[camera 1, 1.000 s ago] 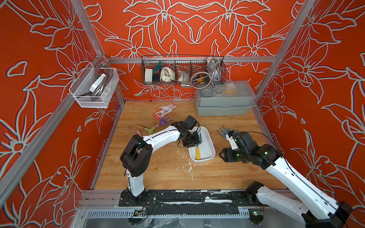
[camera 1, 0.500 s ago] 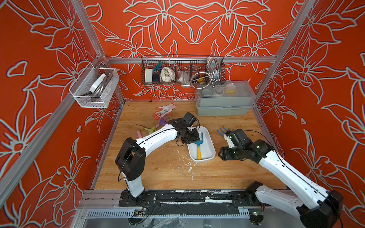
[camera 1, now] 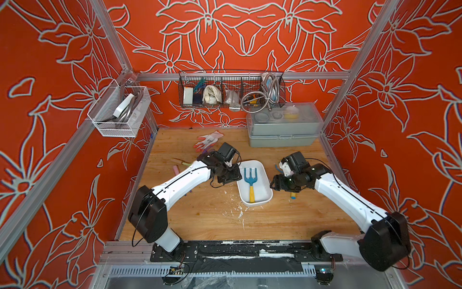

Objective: Put the rake into the storage box
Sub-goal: Move the storage box to the center of the board.

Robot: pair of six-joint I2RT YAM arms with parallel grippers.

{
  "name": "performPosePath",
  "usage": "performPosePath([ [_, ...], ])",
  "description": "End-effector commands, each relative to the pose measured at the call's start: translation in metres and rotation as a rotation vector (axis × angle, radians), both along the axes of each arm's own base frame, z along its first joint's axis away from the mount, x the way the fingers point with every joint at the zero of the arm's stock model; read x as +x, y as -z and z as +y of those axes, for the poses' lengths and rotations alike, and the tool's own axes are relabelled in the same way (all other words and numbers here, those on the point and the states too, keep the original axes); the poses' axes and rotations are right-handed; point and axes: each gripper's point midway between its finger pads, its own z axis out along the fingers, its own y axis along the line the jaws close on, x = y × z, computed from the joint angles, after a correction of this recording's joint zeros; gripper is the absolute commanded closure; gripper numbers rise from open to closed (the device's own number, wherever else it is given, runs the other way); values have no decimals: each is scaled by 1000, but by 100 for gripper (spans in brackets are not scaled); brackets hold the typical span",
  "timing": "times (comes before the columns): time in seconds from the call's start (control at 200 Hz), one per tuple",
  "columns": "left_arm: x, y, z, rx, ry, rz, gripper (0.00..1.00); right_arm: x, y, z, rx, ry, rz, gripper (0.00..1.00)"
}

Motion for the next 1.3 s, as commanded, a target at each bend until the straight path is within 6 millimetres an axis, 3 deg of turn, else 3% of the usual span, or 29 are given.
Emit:
performPosePath([
  [0.0, -4, -2, 25, 6, -34, 5, 54, 16, -6, 26, 110, -40, 0, 25],
  [0.115, -5, -6, 44, -1, -74, -6, 53, 26, 10, 28, 75, -38, 39, 24],
  [0.35, -11, -3, 65, -8, -120, -2, 52, 53, 21, 31, 10, -39, 43, 21],
  [0.571, -11, 0, 69, -15, -129, 11, 52, 66, 33, 59, 67, -82, 110, 24],
  [0.856, -4, 2, 68, -18, -121, 20, 52, 60, 20, 98, 135, -150, 95, 26],
  [1.121, -4, 3, 69, -19, -117, 21, 52, 61, 16, 88, 75, -162, 76, 33],
  [1.296, -8, 3, 73, -13, -120, 13, 52, 73, 5, 53, -25, -118, 17, 37],
])
